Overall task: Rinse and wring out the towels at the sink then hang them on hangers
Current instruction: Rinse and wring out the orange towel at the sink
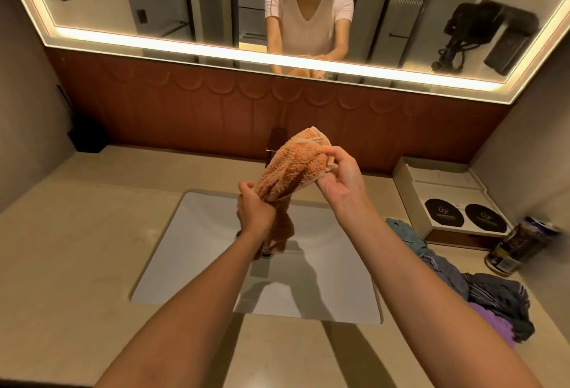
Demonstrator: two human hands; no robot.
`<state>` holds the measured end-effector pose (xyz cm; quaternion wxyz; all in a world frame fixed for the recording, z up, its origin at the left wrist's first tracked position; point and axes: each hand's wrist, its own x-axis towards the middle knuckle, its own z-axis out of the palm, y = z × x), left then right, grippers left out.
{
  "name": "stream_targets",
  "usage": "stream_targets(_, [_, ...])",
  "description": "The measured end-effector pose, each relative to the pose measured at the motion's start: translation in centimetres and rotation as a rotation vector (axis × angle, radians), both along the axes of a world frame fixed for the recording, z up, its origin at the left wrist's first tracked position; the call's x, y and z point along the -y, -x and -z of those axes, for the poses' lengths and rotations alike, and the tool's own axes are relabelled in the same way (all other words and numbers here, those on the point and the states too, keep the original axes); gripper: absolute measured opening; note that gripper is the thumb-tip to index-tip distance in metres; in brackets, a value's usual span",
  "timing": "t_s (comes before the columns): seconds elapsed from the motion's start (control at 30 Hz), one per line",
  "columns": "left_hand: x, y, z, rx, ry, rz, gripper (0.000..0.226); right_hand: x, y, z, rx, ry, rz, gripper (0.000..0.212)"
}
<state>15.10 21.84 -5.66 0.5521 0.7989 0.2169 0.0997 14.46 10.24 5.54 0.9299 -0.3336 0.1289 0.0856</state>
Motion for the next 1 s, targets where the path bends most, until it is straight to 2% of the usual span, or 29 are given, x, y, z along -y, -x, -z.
stream_targets(0.07, [-1.0, 0.0, -1.0, 0.016, 0.013, -0.072, 0.033, 1.9, -0.7, 2.1, -0.031, 0.032, 0.061, 0.023])
stream_targets(0.13, [-1.9, -0.4, -1.5, 0.049, 0.006, -0.076, 0.031, 3.7, -1.3, 5.1, -0.146, 0.099, 0.086, 0.029])
stream_targets(0.2, [-2.1, -0.8, -2.1, 0.081, -0.006, -0.043, 0.033, 4.7, -1.0, 8.5, -0.314, 0.258, -0.019, 0.014])
stream_targets(0.23, [-1.9, -0.8, -2.2, 0.088, -0.017, -0.027, 0.034, 4.6, -0.5, 9.9, -0.401, 0.332, -0.141, 0.015])
stream_targets(0.3, [-0.9, -0.8, -2.0, 0.073, -0.089, 0.004, 0.033, 4.4, 0.5, 11.4, -0.531, 0.459, -0.323, 0.037])
stream_targets(0.33, [-0.7, -0.6, -1.8, 0.066, -0.122, 0.016, 0.032, 4.0, 0.6, 11.6, -0.549, 0.455, -0.343, 0.048])
stream_targets(0.4, [-0.7, -0.1, -1.6, 0.068, -0.182, 0.04, 0.033, 3.0, 0.7, 11.2, -0.434, 0.585, -0.262, 0.057])
stream_targets(0.47, [-0.4, 0.3, -2.0, 0.091, -0.222, 0.069, 0.033, 1.4, 0.5, 10.3, -0.21, 0.684, -0.255, 0.054])
stream_targets(0.5, [-0.1, 0.4, -2.4, 0.097, -0.213, 0.08, 0.032, 0.5, 0.4, 10.1, -0.117, 0.664, -0.308, 0.054])
stream_targets(0.57, [0.5, 0.7, -2.6, 0.077, -0.139, 0.069, 0.029, -0.6, 0.1, 11.0, -0.066, 0.497, -0.377, 0.064])
stream_targets(0.63, [0.7, 0.8, -2.5, 0.042, 0.008, 0.013, 0.027, -1.5, -0.4, 13.1, -0.129, 0.381, -0.326, 0.072])
stream_targets(0.73, [0.6, 0.4, -1.8, 0.015, 0.238, -0.068, 0.028, -3.2, -0.7, 15.8, -0.32, 0.292, -0.216, 0.08])
stream_targets(0.87, [0.7, 0.1, -1.1, 0.052, 0.32, -0.105, 0.035, -4.3, 0.1, 16.6, -0.455, 0.135, -0.186, 0.083])
stream_targets(1.0, [0.1, -0.5, -0.7, 0.07, 0.428, -0.105, 0.038, -4.0, 0.3, 16.7, -0.528, 0.079, -0.302, 0.102])
